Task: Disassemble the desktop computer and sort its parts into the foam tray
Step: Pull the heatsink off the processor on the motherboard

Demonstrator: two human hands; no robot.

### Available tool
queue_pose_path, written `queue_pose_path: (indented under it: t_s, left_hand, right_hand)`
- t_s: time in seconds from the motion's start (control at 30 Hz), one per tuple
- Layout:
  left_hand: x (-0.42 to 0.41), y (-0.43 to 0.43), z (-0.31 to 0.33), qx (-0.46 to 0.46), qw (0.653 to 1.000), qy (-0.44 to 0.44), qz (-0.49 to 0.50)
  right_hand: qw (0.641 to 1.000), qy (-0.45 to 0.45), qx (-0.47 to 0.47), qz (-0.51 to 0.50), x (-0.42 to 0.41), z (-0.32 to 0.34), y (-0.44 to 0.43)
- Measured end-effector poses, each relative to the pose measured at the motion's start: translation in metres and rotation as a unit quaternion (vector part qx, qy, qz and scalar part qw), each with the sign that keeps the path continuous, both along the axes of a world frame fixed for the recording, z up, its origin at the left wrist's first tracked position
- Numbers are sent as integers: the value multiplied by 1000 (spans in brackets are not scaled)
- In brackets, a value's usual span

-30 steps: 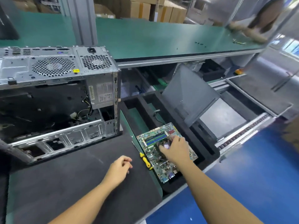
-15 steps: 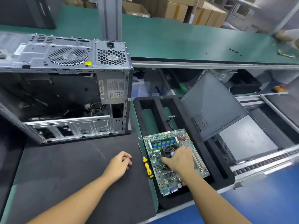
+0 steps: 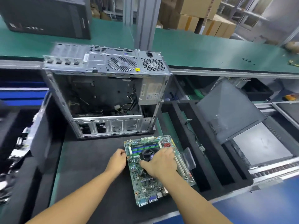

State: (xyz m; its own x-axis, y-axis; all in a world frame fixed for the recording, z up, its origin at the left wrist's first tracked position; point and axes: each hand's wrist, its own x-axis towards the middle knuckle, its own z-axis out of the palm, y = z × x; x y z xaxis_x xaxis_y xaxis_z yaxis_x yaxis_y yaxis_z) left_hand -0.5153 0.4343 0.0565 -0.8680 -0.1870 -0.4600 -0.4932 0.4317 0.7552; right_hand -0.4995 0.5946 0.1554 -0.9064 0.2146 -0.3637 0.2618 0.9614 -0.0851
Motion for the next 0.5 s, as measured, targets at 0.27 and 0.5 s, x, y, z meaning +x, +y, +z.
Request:
queue_pose_path:
  t_s: [0.27,0.5]
  left_hand:
    - [27,-75,-19,-38,999,14,7]
    - [35,-118,-28,-117,993,22,-11]
  right_hand:
    - [999,0,45,4,18,-28,-92]
    - [998,-19,53,3,33,-56,-130]
